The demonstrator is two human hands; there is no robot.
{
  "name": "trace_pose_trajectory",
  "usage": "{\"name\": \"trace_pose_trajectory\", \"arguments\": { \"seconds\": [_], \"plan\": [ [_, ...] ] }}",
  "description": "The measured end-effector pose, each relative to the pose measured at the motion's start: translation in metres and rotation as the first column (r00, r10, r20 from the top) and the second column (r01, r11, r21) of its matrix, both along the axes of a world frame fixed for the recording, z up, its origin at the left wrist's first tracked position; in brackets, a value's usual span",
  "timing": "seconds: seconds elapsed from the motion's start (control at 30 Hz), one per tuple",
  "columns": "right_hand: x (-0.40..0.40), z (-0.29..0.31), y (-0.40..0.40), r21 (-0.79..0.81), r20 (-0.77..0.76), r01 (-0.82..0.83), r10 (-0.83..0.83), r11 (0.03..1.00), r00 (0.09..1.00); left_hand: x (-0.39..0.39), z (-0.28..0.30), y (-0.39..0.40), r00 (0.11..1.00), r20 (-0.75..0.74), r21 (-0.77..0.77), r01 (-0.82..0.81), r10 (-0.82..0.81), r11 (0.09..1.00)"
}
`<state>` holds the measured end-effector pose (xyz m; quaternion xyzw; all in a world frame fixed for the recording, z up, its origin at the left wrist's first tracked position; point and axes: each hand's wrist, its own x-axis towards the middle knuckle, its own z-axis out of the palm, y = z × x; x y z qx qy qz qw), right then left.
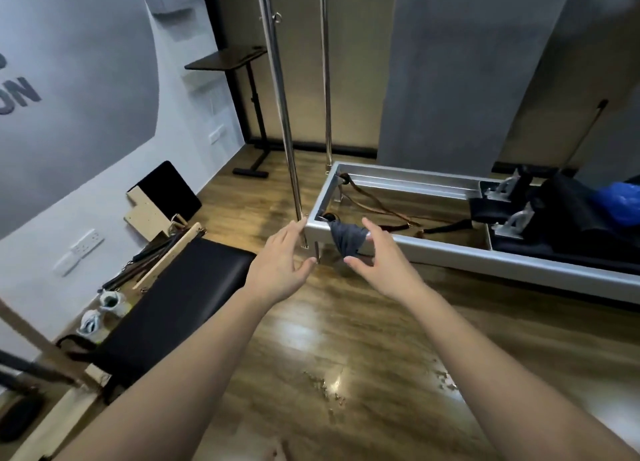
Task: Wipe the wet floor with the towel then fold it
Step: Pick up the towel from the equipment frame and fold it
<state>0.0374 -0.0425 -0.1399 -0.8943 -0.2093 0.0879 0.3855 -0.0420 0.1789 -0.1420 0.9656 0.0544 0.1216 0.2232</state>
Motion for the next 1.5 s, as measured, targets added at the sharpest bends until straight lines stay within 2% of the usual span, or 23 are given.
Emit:
{"name": "trace_pose_trajectory", "arguments": {
  "seconds": [0.1,0.2,0.33,0.57,0.83,1.07,1.37,1.5],
  "plan": [
    [-0.006,-0.027,0.035,0.024,-0.081,0.083,-0.081,0.996,0.993,0.013,-0.022,0.044,0.996,-0.084,-0.02,0.039,-0.041,0.999],
    [-0.011,-0.054,0.068,-0.034,-0.155,0.121,-0.125,0.992,0.98,0.022,-0.043,0.09,0.983,-0.163,-0.025,0.086,-0.089,0.996],
    [-0.004,-0.071,0.108,-0.043,-0.194,0.175,-0.18,0.984,0.964,0.032,-0.055,0.146,0.961,-0.24,-0.042,0.134,-0.141,0.99],
    [0.02,-0.084,0.16,-0.07,-0.198,0.177,-0.188,0.982,0.962,0.062,-0.059,0.202,0.947,-0.256,-0.101,0.171,-0.192,0.98],
    [0.085,-0.111,0.198,-0.07,-0.267,0.284,-0.293,0.956,0.918,0.111,-0.082,0.248,0.917,-0.33,-0.142,0.188,-0.226,0.972],
    [0.174,-0.151,0.232,-0.064,-0.335,0.347,-0.348,0.936,0.876,0.214,-0.11,0.284,0.885,-0.391,-0.146,0.212,-0.253,0.966],
    [0.329,-0.174,0.234,-0.09,-0.417,0.423,-0.42,0.901,0.806,0.42,-0.129,0.27,0.727,-0.522,-0.099,0.468,-0.446,0.878],
    [0.379,-0.188,0.227,-0.101,-0.427,0.46,-0.456,0.882,0.781,0.483,-0.145,0.246,0.683,-0.541,-0.122,0.514,-0.491,0.849]
  ]
}}
